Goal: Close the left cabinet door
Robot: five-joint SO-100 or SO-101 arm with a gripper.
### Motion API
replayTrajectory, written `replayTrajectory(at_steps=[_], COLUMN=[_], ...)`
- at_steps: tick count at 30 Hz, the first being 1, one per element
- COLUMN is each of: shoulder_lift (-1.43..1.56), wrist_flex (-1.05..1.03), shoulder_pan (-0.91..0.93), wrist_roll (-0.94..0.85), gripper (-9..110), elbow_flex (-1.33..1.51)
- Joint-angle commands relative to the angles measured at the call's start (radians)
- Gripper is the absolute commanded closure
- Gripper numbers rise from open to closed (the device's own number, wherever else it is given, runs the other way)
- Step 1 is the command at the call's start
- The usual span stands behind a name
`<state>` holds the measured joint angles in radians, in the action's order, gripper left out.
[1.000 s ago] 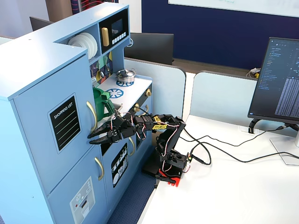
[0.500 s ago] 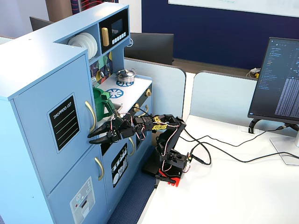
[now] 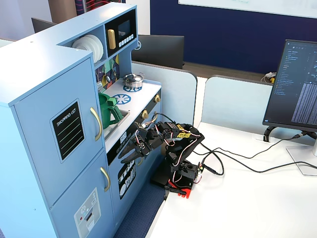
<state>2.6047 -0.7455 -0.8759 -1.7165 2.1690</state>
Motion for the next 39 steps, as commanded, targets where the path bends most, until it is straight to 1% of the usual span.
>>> replayTrajectory(at_steps=[1, 6, 10, 15, 18, 24, 28, 30, 35, 39], shoulder_lift=[0.133, 0.222, 0.318, 0.416, 0.42, 0.485, 0.569, 0.569, 0.572, 0.574], wrist_flex=[-0.08, -0.256, -0.351, -0.459, -0.457, -0.468, -0.571, -0.635, -0.769, -0.784], shoulder_pan=[0.112, 0.367, 0.577, 0.759, 0.842, 0.917, 0.927, 0.907, 0.893, 0.902], wrist_roll=[0.038, 0.075, 0.058, 0.072, 0.104, 0.164, 0.149, 0.186, 0.199, 0.222], gripper=[102, 102, 102, 102, 102, 102, 102, 102, 101, 101], elbow_flex=[0.055, 0.163, 0.316, 0.497, 0.597, 0.755, 0.827, 0.827, 0.827, 0.827])
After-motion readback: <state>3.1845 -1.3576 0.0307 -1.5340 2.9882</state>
